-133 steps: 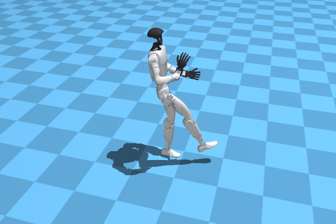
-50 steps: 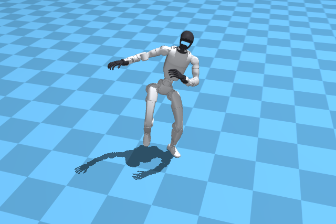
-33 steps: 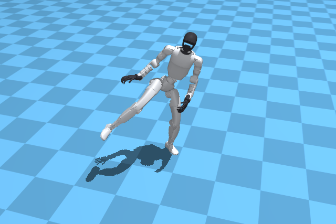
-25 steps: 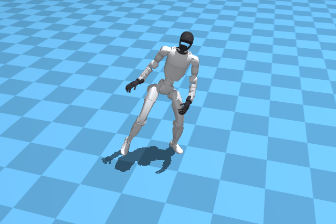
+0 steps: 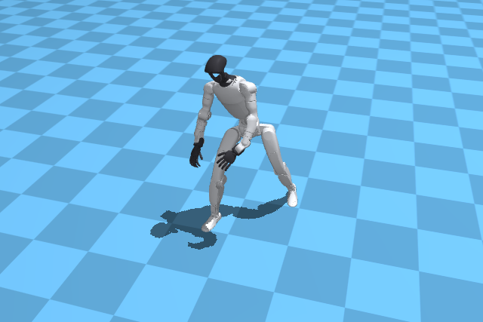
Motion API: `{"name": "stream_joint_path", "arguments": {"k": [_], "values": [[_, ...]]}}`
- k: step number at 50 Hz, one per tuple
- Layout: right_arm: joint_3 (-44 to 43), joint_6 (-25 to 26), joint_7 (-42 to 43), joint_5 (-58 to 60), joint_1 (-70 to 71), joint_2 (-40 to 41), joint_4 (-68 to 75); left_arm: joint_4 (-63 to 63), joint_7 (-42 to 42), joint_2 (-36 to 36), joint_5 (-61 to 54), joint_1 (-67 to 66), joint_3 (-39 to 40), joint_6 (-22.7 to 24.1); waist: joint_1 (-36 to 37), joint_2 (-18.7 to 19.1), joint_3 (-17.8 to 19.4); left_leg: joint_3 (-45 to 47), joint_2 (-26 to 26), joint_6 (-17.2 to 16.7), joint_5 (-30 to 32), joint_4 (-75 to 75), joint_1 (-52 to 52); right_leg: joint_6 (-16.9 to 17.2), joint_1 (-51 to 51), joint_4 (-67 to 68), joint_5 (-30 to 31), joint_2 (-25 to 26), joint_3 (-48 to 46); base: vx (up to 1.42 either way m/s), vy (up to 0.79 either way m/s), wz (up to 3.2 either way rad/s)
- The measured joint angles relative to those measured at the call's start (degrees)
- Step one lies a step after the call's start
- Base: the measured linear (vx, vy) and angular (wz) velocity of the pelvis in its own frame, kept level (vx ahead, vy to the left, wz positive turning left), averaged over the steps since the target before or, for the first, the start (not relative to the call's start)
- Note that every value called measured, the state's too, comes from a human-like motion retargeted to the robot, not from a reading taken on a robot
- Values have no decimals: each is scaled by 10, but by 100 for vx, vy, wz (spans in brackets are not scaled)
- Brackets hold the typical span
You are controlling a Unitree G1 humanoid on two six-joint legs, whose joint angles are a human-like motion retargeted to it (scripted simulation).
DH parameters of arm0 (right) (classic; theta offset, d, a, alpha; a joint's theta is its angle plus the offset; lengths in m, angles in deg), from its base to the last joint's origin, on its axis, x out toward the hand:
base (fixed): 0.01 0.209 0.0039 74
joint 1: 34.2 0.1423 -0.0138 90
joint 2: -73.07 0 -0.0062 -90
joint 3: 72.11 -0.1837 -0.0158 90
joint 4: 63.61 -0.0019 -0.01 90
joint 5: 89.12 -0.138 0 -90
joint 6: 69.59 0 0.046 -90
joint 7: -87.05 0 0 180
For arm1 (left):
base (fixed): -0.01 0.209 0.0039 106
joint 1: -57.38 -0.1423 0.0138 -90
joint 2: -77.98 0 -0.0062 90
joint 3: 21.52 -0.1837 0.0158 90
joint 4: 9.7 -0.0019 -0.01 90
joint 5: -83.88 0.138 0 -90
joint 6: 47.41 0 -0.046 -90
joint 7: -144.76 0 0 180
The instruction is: Kungfu
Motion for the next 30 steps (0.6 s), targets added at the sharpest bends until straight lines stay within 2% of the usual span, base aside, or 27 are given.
{"name": "stream_joint_path", "arguments": {"k": [3, 4, 6, 8, 10, 12, 13, 15, 17, 18, 20, 23, 25, 27, 30], "values": [[43, -43, -69, 4, 30, -8, -55, 1, 11, 21, 52, 59, -37, -36, -13, 68, 29, 65, 145, 0, 36, -71, -1, -39, -27, 49, -38, 60, -63, -16, -24, -41], [51, -56, -92, -1, 39, -12, -72, 7, 13, 25, 64, 75, -43, -41, -19, 83, 35, 76, 147, 0, 43, -84, -4, -37, -35, 49, -36, 57, -62, -12, 26, 14], [61, -63, -128, -41, 53, -16, -105, 27, 20, 33, 79, 99, -53, -49, -29, 96, 42, 74, 105, 0, 38, -90, -11, -21, -52, 38, -23, 33, -36, -8, 33, 41], [74, -49, -190, -164, 57, -7, -137, 67, 43, 45, 81, 92, -59, -84, -29, 106, 48, 83, 83, 0, 27, -95, -10, -10, -63, 38, -20, 26, -16, 1, 31, 20], [88, -46, -343, -377, 41, 16, -192, 156, 96, 67, 61, 43, -60, -154, -37, 121, 50, 125, 81, 0, 21, -112, -6, -3, -66, 37, -16, 9, -17, -2, 23, 42], [122, -2, -468, -583, 12, 21, -311, 306, 135, 121, 3, -33, -70, -243, -39, 134, 48, 150, 76, 0, 17, -127, -2, 2, -66, 34, -10, 0, -15, 6, 19, 26], [149, 25, -498, -658, -4, 9, -386, 404, 136, 163, -24, -83, -79, -291, -35, 138, 46, 152, 72, 0, 13, -132, 1, 5, -66, 30, -6, 1, -11, 13, 16, -5], [198, 66, -514, -733, -45, -20, -540, 609, 104, 255, -61, -190, -75, -358, -17, 145, 37, 156, 64, 0, 6, -139, 7, 10, -66, 23, 2, 1, -2, 15, 18, -18], [235, 91, -491, -727, -80, -20, -649, 786, 44, 333, -88, -295, -50, -375, 6, 150, 25, 160, 57, 0, -2, -145, 15, 18, -62, 14, 12, -3, 2, 14, 20, -9], [248, 95, -477, -718, -94, -13, -685, 851, 9, 358, -90, -340, -39, -369, 16, 152, 20, 161, 52, 0, -6, -148, 18, 22, -59, 9, 17, -8, 2, 13, 24, 10], [265, 64, -434, -697, -120, 13, -729, 939, -59, 393, -61, -412, -30, -375, 31, 155, 12, 153, 40, 0, -13, -153, 24, 31, -46, -1, 29, -22, 3, 13, 31, 28], [265, 21, -372, -674, -141, 37, -733, 968, -46, 411, -38, -460, -30, -400, 35, 151, 1, 138, 23, 0, -18, -161, 32, 40, -30, -10, 38, -44, 5, 6, 23, 45], [262, 10, -350, -673, -153, 50, -723, 968, -24, 412, -34, -478, -27, -425, 37, 144, -5, 128, 11, 0, -20, -167, 39, 47, -15, -19, 45, -58, 6, 2, 22, 51], [260, 17, -361, -677, -166, 58, -707, 966, -11, 412, -13, -479, -17, -452, 39, 135, -9, 118, 2, 0, -21, -169, 45, 53, 4, -29, 51, -70, 3, 4, 18, 38], [250, 31, -397, -685, -174, 60, -687, 965, 3, 410, 16, -473, -12, -462, 33, 118, -10, 106, -4, 0, -19, -167, 53, 58, 33, -45, 60, -83, -9, 4, 13, 27]]}}
